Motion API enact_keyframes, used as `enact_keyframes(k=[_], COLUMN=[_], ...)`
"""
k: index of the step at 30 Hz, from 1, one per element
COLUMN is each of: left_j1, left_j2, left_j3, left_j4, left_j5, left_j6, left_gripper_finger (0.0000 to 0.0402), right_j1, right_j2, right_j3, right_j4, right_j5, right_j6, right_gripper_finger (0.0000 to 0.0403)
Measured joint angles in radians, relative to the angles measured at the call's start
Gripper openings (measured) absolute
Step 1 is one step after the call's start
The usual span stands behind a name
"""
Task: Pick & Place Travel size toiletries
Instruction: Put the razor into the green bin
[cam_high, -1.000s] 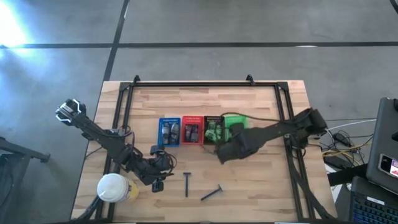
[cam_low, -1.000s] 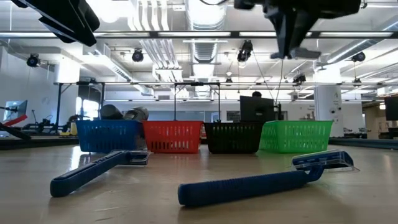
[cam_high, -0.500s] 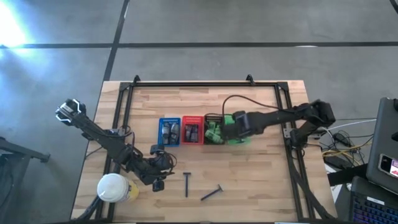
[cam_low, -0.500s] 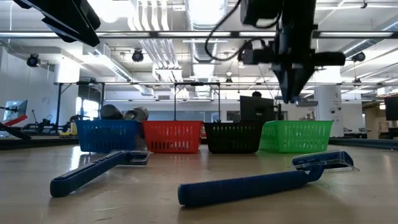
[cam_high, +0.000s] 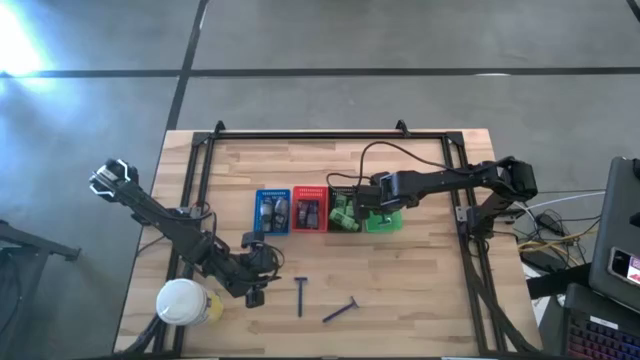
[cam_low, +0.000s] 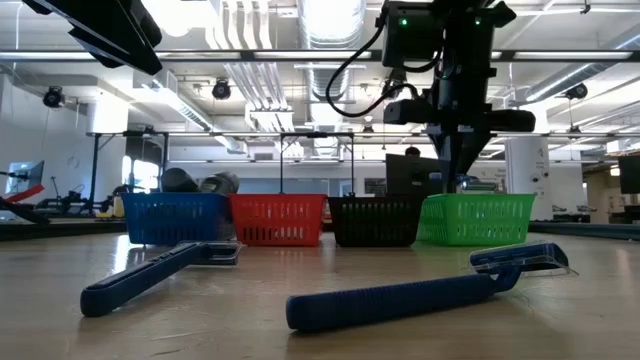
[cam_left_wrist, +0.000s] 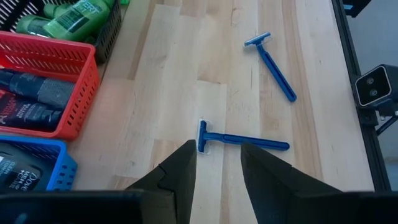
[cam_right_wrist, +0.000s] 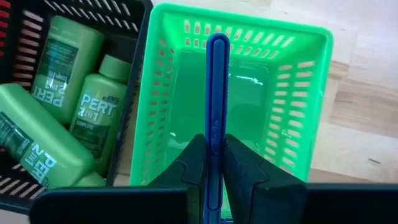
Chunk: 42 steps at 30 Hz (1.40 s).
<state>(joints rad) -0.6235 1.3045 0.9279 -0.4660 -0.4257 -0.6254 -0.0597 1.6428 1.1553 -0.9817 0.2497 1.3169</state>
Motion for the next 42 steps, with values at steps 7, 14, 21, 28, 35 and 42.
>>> enact_keyframes(k=[7,14,21,28,35,42], left_j1=[0.000,0.000,0.002,0.002,0.002,0.002], left_j2=[0.000,0.000,0.000,0.000,0.000,0.000], left_j3=[0.000,0.000,0.000,0.000,0.000,0.000], left_j4=[-0.001,-0.001,-0.001,0.000,0.001,0.005], left_j5=[-0.034,-0.074,-0.074,-0.074,-0.074,-0.074], left_j6=[0.000,0.000,-0.001,-0.002,-0.002,-0.004], left_gripper_finger=[0.0131,0.0131,0.0131,0.0131,0.0131,0.0131], right_j1=[-0.002,-0.011,-0.003,0.052,0.179,0.411], right_j2=[0.000,0.000,0.000,0.000,0.000,0.066], right_j3=[-0.029,-0.098,-0.083,0.013,0.129,0.233], right_j4=[0.040,0.110,0.096,0.045,-0.012,0.093], right_j5=[-0.018,-0.046,-0.049,-0.013,-0.191,-0.194], right_j6=[-0.012,0.029,0.033,0.015,0.225,0.162], right_gripper_finger=[0.0029,0.0065,0.0156,0.0233,0.0266,0.0252])
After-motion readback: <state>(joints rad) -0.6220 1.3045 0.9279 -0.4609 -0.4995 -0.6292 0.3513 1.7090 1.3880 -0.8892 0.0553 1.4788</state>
